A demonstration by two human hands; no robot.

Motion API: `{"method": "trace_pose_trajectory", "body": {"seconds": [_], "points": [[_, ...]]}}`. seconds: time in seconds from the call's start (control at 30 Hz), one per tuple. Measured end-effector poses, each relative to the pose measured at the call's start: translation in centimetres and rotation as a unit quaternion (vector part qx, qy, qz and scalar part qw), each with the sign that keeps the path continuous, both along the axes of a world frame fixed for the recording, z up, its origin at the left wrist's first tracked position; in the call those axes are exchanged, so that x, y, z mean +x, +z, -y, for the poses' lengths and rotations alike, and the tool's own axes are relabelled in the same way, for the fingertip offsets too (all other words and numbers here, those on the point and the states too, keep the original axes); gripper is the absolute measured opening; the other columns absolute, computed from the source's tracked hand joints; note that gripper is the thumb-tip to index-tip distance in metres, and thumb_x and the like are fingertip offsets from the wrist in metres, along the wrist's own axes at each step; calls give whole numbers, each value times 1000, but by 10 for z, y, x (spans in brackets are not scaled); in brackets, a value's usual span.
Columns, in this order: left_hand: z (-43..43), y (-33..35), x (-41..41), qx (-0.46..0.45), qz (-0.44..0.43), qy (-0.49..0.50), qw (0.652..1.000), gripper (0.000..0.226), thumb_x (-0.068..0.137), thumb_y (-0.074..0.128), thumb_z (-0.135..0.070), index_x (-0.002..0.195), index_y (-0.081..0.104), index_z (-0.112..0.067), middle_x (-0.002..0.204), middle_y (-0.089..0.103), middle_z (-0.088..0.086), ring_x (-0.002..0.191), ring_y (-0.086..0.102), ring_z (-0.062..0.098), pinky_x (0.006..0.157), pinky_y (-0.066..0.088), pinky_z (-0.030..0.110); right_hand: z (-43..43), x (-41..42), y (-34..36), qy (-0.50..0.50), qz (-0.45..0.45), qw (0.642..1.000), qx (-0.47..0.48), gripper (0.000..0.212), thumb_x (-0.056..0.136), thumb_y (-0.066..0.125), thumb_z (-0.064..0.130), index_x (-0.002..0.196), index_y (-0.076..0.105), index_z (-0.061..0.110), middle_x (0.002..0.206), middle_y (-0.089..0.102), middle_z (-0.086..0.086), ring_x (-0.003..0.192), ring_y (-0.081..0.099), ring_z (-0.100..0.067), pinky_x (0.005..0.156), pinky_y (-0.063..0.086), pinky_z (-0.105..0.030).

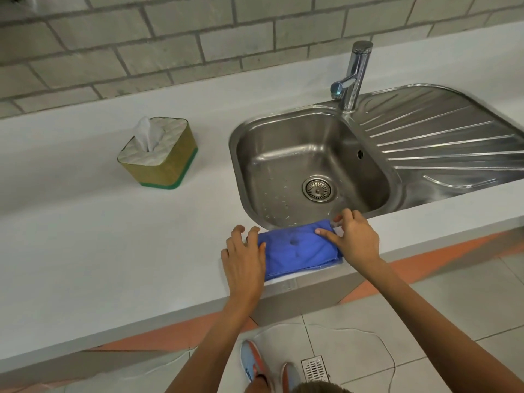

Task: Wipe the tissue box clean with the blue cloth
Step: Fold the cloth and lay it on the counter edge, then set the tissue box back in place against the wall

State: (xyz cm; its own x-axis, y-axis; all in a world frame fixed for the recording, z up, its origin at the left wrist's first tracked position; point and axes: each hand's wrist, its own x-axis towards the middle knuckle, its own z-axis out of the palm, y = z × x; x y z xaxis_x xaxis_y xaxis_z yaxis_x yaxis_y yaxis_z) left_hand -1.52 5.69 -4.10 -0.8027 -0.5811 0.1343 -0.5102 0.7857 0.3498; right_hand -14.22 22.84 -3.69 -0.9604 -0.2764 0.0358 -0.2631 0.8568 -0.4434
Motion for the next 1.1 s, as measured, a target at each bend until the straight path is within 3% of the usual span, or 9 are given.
{"method": "trace_pose_trajectory", "body": {"seconds": [0.13, 0.33, 0.43, 0.57, 0.7, 0.8, 0.87, 0.97, 1.1], "points": [[4, 0, 1, 10, 0, 20, 1000, 34, 94, 46, -35, 122, 56, -18, 139, 43, 11, 119, 45, 26, 91, 39, 35, 0, -3, 6, 0, -5, 1000, 1, 60, 72, 62, 59, 104, 56, 8, 108, 57, -14, 98, 56, -28, 67, 44, -33], [30, 22, 0, 158, -142, 43, 976, 32, 93, 51, -28, 122, 54, -14, 131, 47, 11, 114, 50, 25, 91, 41, 31, 24, -19, 34, 29, 21, 993, -110, 47, 81, 61, 48, 104, 62, 7, 107, 62, -13, 94, 62, -26, 76, 48, -32], [59, 40, -11, 306, -196, 97, 927, 32, 95, 48, -26, 124, 50, -13, 131, 48, 11, 108, 52, 21, 92, 42, 27, 56, -29, 48, 62, 57, 984, -158, 40, 83, 61, 41, 103, 64, 7, 100, 68, -11, 91, 64, -24, 77, 50, -30], [109, 62, -21, 450, -230, 190, 842, 35, 96, 46, -26, 127, 44, -10, 127, 52, 13, 110, 56, 30, 100, 47, 42, 112, -39, 60, 124, 74, 977, -154, 37, 83, 64, 36, 106, 65, 6, 103, 71, -13, 93, 66, -25, 82, 51, -32], [157, 75, -26, 509, -280, 242, 777, 39, 95, 47, -21, 130, 38, -7, 95, 53, 7, 73, 53, 19, 71, 48, 30, 170, -47, 73, 156, 120, 965, -172, 40, 85, 62, 35, 114, 62, 7, 109, 69, -13, 103, 63, -27, 94, 48, -38], [187, 76, -31, 527, -287, 268, 754, 44, 95, 47, -20, 135, 32, -7, 77, 44, 1, 72, 51, 20, 65, 47, 29, 209, -52, 82, 157, 146, 956, -200, 43, 86, 60, 37, 116, 60, 7, 109, 67, -15, 104, 61, -28, 92, 46, -35], [203, 77, -33, 532, -284, 281, 747, 47, 95, 47, -22, 137, 30, -8, 89, 50, 6, 89, 54, 27, 68, 49, 34, 232, -55, 85, 167, 158, 954, -192, 47, 87, 57, 39, 121, 57, 6, 113, 65, -15, 106, 60, -29, 91, 44, -33], [223, 73, -39, 512, -271, 289, 762, 50, 94, 48, -29, 137, 30, -10, 130, 49, 16, 114, 54, 36, 77, 50, 38, 260, -61, 85, 168, 195, 946, -198, 55, 87, 55, 42, 129, 50, 7, 121, 62, -17, 109, 60, -31, 96, 47, -37], [245, 73, -52, 533, -259, 289, 752, 66, 88, 55, -44, 139, 28, -13, 137, 46, 14, 118, 52, 36, 78, 53, 41, 292, -71, 79, 153, 207, 949, -181, 61, 87, 53, 46, 136, 43, 10, 121, 63, -16, 111, 59, -31, 97, 44, -36]]}}
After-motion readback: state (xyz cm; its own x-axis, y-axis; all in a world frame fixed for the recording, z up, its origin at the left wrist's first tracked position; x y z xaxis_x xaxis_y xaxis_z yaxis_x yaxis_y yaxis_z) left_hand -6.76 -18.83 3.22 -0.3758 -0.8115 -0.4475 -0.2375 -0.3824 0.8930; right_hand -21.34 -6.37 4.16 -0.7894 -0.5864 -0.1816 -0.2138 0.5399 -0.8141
